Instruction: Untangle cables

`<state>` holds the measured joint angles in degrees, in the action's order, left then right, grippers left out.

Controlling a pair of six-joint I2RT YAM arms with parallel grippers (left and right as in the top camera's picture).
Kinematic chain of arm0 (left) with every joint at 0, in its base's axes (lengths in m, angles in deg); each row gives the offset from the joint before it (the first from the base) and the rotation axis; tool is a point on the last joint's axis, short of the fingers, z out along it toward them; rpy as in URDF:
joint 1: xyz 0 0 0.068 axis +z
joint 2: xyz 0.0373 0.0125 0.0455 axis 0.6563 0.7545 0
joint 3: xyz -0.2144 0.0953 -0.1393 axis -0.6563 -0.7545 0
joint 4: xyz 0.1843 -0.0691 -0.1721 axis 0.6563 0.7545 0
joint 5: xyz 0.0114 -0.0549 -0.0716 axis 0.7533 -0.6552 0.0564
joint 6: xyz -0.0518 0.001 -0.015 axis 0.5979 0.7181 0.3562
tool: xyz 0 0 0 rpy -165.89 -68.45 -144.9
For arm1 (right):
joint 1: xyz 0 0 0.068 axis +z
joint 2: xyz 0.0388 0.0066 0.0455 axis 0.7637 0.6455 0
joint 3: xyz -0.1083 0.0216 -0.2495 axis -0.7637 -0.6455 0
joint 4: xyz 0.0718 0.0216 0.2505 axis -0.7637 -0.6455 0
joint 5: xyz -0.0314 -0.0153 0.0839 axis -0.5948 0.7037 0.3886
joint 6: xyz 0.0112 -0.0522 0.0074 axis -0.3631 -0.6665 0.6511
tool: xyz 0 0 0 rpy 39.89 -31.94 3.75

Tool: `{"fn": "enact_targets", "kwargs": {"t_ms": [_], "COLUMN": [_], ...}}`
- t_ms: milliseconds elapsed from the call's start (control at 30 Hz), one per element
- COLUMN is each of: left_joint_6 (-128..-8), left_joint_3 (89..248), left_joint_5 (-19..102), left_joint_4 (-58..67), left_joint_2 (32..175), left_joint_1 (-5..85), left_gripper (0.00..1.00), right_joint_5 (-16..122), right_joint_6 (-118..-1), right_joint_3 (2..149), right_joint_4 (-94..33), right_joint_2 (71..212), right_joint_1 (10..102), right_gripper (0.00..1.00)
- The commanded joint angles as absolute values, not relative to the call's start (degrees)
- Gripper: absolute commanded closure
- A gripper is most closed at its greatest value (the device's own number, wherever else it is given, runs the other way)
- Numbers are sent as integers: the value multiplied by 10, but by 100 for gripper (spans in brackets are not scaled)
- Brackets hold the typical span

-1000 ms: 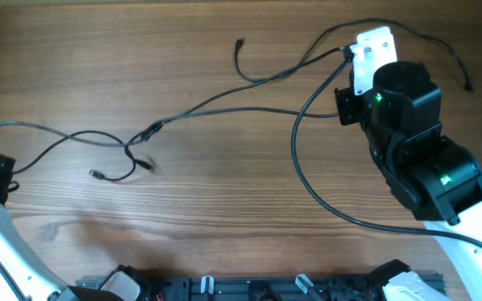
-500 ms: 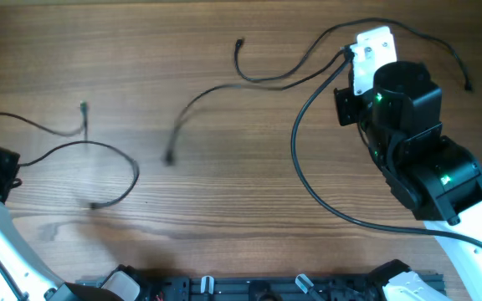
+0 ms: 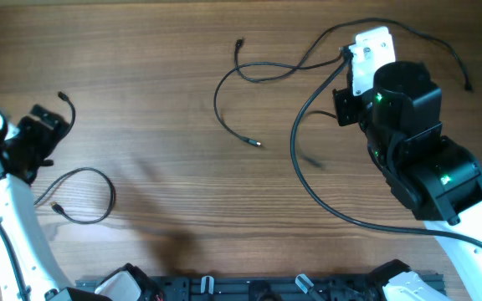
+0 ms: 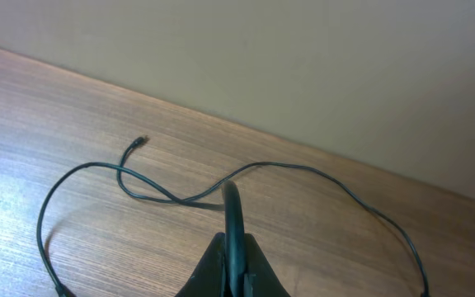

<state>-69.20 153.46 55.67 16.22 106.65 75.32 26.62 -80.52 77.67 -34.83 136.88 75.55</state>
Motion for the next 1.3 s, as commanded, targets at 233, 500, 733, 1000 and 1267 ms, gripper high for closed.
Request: {"fn": "enact_targets", "kwargs": {"t_ms": [233, 500, 733, 1000, 1267], "left_joint_6": [-743, -747, -794, -833, -833], "left_joint_3": [1534, 1534, 1534, 1534, 1534], "left_joint_5": [552, 552, 552, 567, 567], "left_joint_4": [160, 107, -1, -86, -109], "left_joint_2": [1079, 1170, 1255, 1330, 1399], "left_joint_1": [574, 424, 326, 292, 292], "left_gripper": [2, 2, 0, 0, 1], "right_joint_5": [305, 306, 331, 346, 355], "right_joint_6": [-795, -795, -795, -795, -795], "right_joint_3": [776, 776, 776, 776, 776], "right_joint_4": [-343, -348, -348, -347, -347], "right_joint_2": [1359, 1362, 1362, 1362, 1362], "right_joint_1": [752, 752, 752, 752, 752], "right_gripper": [96, 96, 96, 96, 96]}}
